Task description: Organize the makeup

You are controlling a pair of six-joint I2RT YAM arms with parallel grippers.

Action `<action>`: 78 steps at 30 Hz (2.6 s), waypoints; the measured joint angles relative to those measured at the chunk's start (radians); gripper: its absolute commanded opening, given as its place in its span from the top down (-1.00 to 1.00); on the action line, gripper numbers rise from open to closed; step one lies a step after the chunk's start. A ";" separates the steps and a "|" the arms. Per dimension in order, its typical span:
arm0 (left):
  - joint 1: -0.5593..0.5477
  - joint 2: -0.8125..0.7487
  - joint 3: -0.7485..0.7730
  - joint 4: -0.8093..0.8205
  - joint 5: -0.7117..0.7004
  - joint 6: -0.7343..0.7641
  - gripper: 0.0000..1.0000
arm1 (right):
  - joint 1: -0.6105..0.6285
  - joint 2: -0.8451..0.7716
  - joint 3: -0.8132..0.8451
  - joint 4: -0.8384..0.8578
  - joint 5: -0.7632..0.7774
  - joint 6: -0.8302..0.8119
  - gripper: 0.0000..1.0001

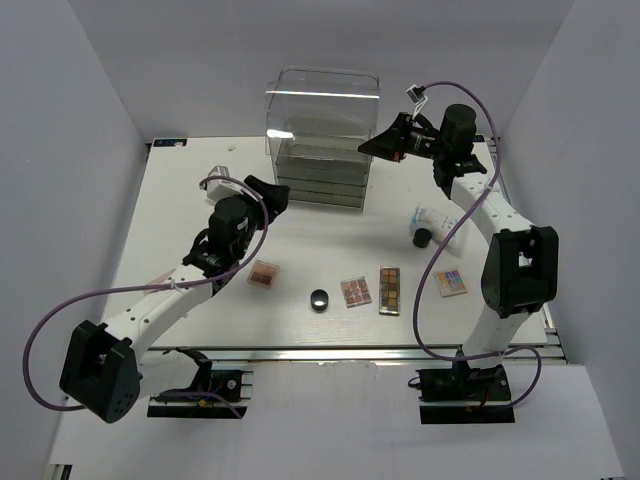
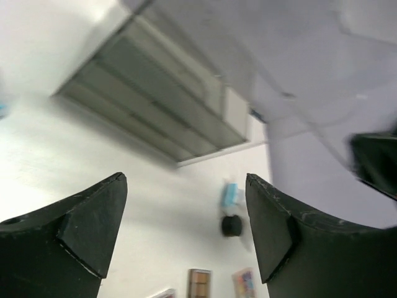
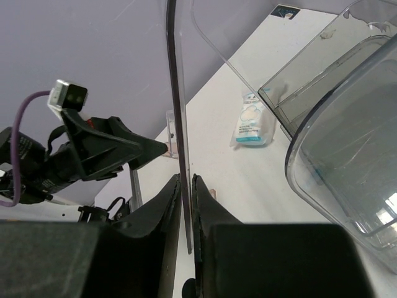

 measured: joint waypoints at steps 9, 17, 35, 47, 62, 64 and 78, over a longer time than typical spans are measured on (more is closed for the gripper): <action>0.198 0.153 0.077 -0.289 0.040 0.001 -0.95 | -0.006 0.000 0.000 0.001 -0.007 -0.001 0.73; 0.325 0.405 0.230 -0.430 0.134 0.116 -0.96 | -0.006 0.000 -0.002 -0.004 -0.007 -0.012 0.73; 0.382 0.774 0.536 -0.477 -0.015 0.245 -0.59 | -0.006 0.000 -0.007 -0.005 -0.007 -0.023 0.73; 0.384 0.837 0.581 -0.356 0.008 0.189 0.69 | -0.006 0.000 -0.007 -0.007 -0.007 -0.023 0.73; 0.373 0.307 0.012 -0.048 0.283 -0.014 0.86 | -0.006 0.000 -0.007 -0.003 -0.007 -0.006 0.73; 0.353 0.238 -0.054 0.037 0.337 -0.051 0.86 | -0.006 0.000 -0.007 -0.003 -0.007 -0.003 0.73; 0.109 0.312 0.002 0.354 0.457 -0.156 0.87 | -0.006 -0.003 -0.007 0.014 -0.006 0.048 0.73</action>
